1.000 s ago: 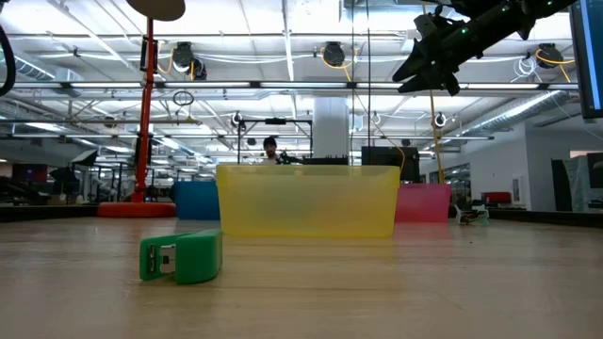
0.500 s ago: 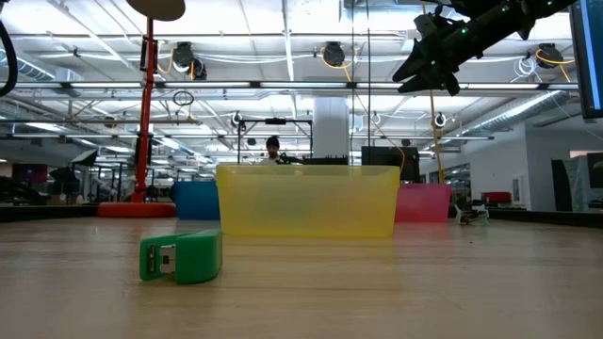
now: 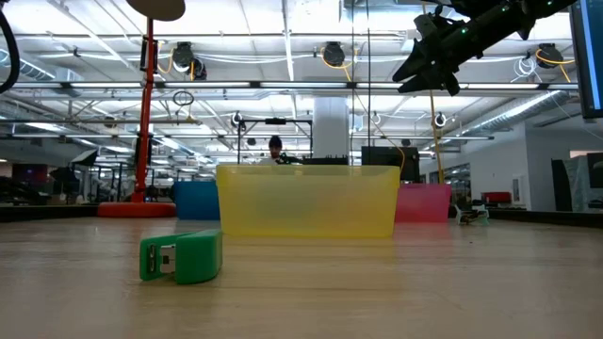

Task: Pick and place Stapler, Stapler remover, tape
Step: Put the bottom light blue staple remover into the yellow bin

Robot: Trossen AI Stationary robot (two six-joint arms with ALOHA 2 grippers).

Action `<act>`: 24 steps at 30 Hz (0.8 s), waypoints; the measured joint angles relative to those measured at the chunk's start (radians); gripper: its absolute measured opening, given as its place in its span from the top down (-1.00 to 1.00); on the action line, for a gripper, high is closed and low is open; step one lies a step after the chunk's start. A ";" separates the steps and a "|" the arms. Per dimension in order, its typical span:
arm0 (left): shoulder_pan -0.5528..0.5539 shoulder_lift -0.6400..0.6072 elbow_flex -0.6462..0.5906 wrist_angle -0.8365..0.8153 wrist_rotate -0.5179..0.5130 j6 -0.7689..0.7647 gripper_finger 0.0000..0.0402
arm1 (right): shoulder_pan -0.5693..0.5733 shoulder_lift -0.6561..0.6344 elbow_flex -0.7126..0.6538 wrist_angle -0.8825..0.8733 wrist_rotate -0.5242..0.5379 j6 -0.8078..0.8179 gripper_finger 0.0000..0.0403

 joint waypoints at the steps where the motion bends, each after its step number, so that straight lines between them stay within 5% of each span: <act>1: 0.000 0.000 0.000 0.002 -0.001 0.003 0.98 | 0.000 0.000 0.000 0.000 0.000 0.000 0.18; 14: 0.000 -0.090 0.000 0.004 -0.007 0.040 1.00 | 0.000 0.000 0.000 0.000 0.000 0.000 0.18; 24: 0.104 -0.253 0.000 0.006 -0.228 0.196 1.00 | 0.000 0.000 0.000 0.000 0.000 0.000 0.18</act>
